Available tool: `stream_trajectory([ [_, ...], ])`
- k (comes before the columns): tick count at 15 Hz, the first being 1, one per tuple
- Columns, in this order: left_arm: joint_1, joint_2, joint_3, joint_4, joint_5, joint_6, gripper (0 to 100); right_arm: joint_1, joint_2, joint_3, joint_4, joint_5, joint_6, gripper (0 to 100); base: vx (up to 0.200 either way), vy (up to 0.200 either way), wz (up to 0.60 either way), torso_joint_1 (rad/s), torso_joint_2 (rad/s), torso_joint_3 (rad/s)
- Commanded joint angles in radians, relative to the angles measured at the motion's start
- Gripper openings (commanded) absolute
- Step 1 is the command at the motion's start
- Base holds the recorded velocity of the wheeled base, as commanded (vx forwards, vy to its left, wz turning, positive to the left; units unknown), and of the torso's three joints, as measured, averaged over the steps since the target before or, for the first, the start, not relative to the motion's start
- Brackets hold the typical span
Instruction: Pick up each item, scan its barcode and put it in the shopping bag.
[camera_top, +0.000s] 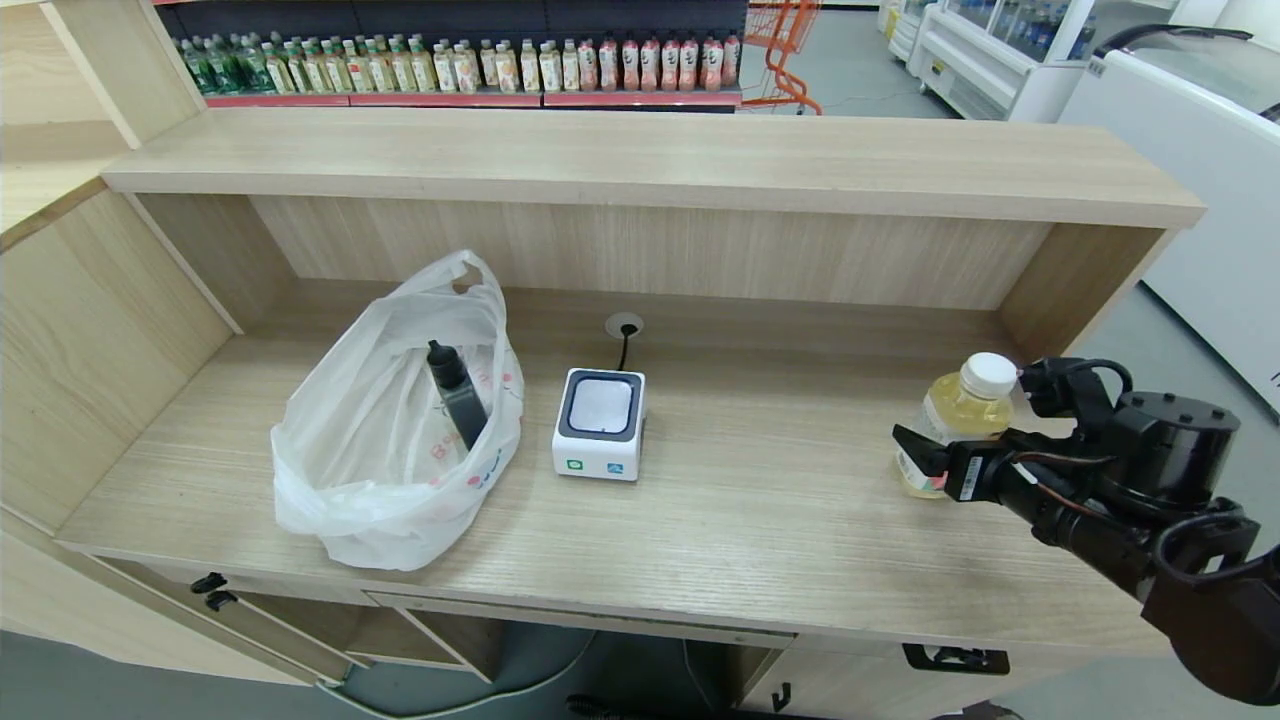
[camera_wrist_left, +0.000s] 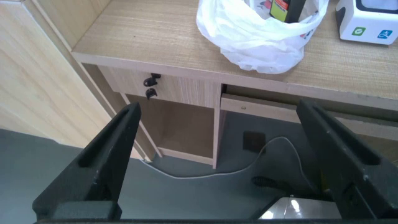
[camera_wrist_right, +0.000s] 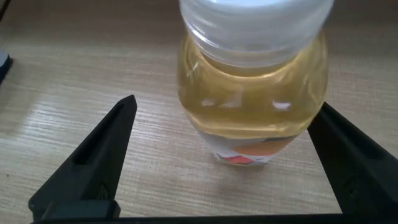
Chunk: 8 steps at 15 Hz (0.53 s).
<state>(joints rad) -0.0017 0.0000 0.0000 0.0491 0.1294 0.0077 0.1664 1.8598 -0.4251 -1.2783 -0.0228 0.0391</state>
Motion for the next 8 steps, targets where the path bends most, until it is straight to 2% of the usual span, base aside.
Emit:
stream_trajectory([
  [1, 0.0, 0.002, 0.0, 0.0, 0.001, 0.0, 100, 0.004, 0.038, -0.024, -0.001, 0.0, -0.001, 100, 0.0, 0.0, 0.0, 0.0, 0.0, 0.0],
  [8, 0.0, 0.0, 0.0, 0.0, -0.001, 0.0, 100, 0.016, 0.076, -0.064, -0.016, 0.004, -0.008, 100, 0.0, 0.0, 0.0, 0.0, 0.0, 0.0],
])
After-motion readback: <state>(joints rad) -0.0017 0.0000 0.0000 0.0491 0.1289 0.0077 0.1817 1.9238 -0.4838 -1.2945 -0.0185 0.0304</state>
